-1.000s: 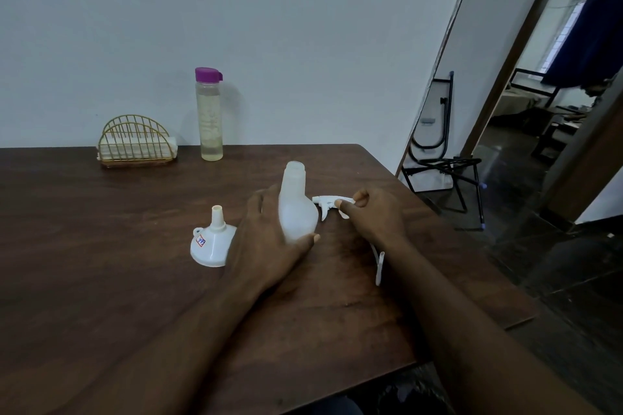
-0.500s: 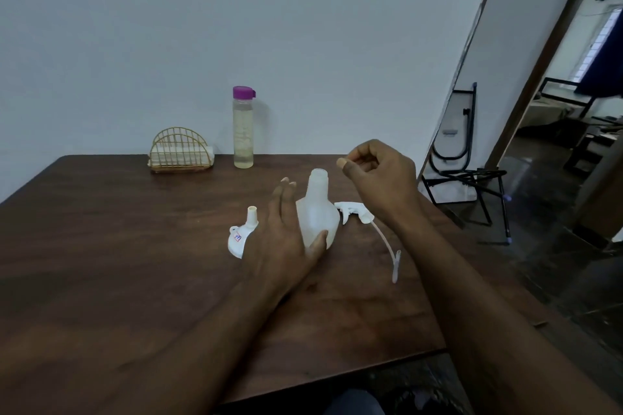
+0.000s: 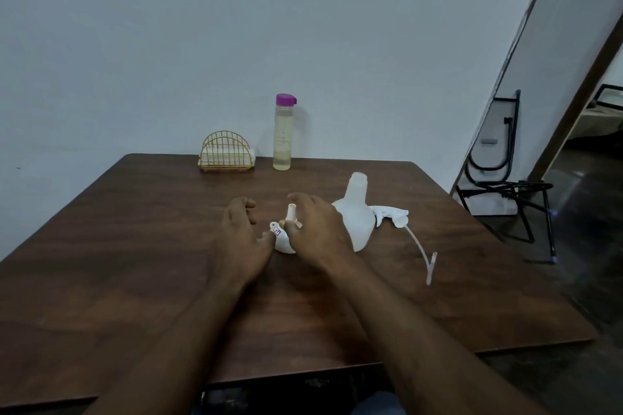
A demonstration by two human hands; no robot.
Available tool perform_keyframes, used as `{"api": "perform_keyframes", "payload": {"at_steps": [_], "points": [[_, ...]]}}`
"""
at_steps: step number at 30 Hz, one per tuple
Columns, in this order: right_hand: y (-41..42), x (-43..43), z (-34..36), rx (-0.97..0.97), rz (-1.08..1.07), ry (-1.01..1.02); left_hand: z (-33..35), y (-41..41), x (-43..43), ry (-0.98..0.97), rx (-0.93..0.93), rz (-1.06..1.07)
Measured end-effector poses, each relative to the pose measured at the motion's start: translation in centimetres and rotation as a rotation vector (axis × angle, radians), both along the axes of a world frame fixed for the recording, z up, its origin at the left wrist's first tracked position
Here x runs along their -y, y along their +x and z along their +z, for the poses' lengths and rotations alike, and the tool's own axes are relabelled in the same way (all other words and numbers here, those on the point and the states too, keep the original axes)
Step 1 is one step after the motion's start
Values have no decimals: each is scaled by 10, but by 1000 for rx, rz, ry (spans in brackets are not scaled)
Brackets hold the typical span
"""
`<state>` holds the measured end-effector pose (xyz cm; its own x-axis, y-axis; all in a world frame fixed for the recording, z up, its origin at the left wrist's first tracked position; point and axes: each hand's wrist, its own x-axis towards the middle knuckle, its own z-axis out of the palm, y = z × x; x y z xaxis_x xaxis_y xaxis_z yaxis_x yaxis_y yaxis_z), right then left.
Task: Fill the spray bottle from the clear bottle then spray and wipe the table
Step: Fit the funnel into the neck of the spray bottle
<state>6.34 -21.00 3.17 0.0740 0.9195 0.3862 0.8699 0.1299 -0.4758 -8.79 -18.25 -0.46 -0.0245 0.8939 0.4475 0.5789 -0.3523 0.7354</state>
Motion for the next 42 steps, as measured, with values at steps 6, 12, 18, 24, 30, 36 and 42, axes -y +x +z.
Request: {"api": "perform_keyframes", "payload": {"at_steps": [6,12,18,24,30,36,42], "points": [[-11,-3,-7,-22,-48,91,-1,-5,-9,-94,159,11],[-13,1,3,-349,-161,278,3,-3,-8,-160,397,4],[-9,10,4,-349,-128,260,8,-4,-3,-6,387,-97],[2,21,27,-480,-156,293,7,0,4,373,7,-90],[15,28,47,-639,-171,117,9,11,12,525,-104,-68],[33,39,64,-780,-177,72,11,22,15,417,175,-25],[77,50,103,-1286,-35,157,-5,44,0,-16,140,-246]]}}
